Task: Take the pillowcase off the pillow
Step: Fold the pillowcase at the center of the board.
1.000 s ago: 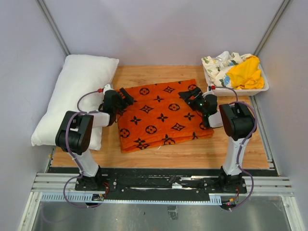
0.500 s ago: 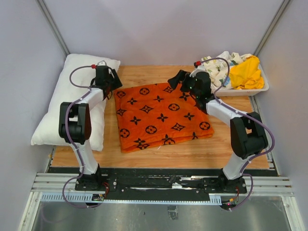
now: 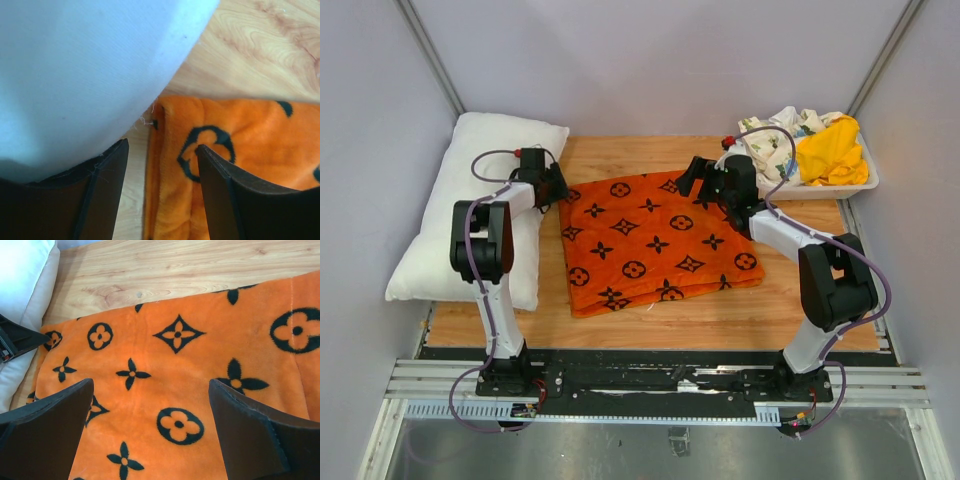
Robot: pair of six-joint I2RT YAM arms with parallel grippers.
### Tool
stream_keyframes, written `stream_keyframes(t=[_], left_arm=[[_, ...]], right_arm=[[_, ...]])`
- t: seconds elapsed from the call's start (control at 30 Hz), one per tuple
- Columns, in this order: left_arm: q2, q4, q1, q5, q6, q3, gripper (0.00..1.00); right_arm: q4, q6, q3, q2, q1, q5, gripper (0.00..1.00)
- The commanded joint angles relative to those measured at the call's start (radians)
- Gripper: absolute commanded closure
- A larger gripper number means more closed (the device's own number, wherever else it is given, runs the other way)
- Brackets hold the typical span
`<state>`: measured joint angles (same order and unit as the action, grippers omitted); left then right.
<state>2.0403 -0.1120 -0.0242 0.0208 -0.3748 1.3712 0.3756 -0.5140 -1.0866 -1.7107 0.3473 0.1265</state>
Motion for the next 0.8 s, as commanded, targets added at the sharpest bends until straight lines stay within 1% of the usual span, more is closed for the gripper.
stream_keyframes(t=[0.0,0.23,0.37,0.43,0.53,0.67,0.77], left_arm=[[0.059,-0.027,0.058,0.025,0.011,0.044,0.39],[0.135,-0.035,0.072,0.012,0.042,0.118,0.48],[0.158,-0.027,0.073,-0.065,0.047,0.126,0.54],[0.152,-0.008,0.072,-0.108,0.048,0.110,0.54],[0.136,0.015,0.072,-0.168,0.049,0.076,0.50],[0.137,0.008,0.073,-0.192,0.055,0.057,0.46],[0.144,0.000,0.072,-0.211,0.059,0.057,0.46]], right_arm=[[-0.009,0.028,0.007,0.026,-0.003,-0.027,0.02],[-0.011,0.029,0.009,0.019,-0.004,-0.031,0.02],[-0.017,0.032,0.004,0.017,-0.004,-0.038,0.01],[-0.021,0.037,0.001,0.015,-0.005,-0.045,0.02],[-0.032,0.044,-0.013,0.013,-0.005,-0.053,0.02],[-0.036,0.046,-0.025,0.005,-0.010,-0.057,0.02],[-0.038,0.045,-0.039,-0.004,-0.014,-0.058,0.02]])
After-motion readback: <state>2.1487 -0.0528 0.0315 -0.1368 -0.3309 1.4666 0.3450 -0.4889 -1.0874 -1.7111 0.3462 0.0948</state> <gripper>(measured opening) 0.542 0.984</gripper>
